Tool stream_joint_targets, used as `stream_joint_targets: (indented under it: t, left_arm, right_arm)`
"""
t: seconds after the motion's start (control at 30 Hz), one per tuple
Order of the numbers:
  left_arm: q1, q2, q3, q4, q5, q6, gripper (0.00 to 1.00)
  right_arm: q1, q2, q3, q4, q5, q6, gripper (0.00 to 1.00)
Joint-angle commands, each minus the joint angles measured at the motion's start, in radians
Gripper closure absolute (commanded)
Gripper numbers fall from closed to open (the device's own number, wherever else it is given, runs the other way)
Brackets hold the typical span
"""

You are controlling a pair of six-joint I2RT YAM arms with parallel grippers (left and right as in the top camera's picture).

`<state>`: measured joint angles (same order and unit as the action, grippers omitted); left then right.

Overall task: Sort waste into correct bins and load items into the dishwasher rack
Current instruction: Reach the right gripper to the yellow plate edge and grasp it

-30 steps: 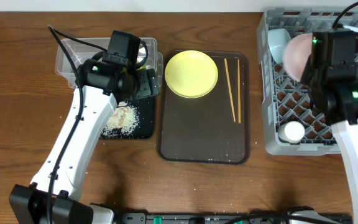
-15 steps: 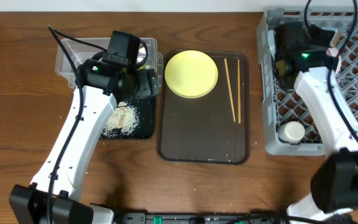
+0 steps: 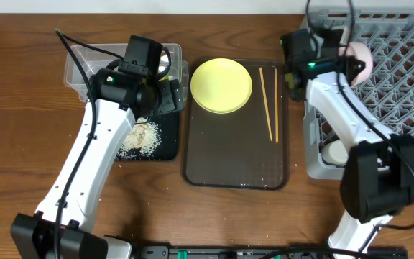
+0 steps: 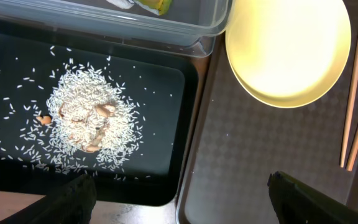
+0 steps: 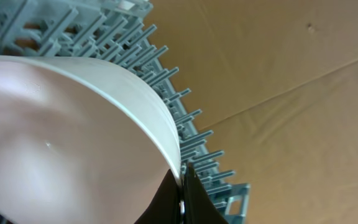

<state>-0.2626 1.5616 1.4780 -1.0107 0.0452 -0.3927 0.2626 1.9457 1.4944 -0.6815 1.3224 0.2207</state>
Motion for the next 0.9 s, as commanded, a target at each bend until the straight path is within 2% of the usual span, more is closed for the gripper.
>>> stream_joint_targets:
  t: [0.0, 0.23, 0.37, 0.53, 0.67, 0.87]
  left_arm:
    - [0.005, 0.003, 0.004, -0.002, -0.012, 0.002, 0.09]
    - [0.005, 0.003, 0.004, -0.002, -0.012, 0.002, 0.09]
    - [0.005, 0.003, 0.004, -0.002, -0.012, 0.002, 0.09]
    - [0.005, 0.003, 0.004, -0.002, -0.012, 0.002, 0.09]
    - [0.005, 0.003, 0.004, -0.002, -0.012, 0.002, 0.09]
    - [0.005, 0.003, 0.004, -0.002, -0.012, 0.002, 0.09]
  right_arm:
    - [0.014, 0.055, 0.000, -0.004, 0.146, -0.036, 0.99]
    - [0.017, 0.068, 0.000, -0.012, 0.189, -0.048, 0.99]
    - [0.030, 0.069, 0.000, -0.083, 0.078, -0.042, 0.99]
    - [0.077, 0.069, 0.000, -0.255, -0.006, 0.108, 0.99]
    - [0.106, 0.069, 0.000, -0.317, -0.081, 0.109, 0.99]
    - [0.128, 0.068, 0.001, -0.355, -0.162, 0.108, 0.82]
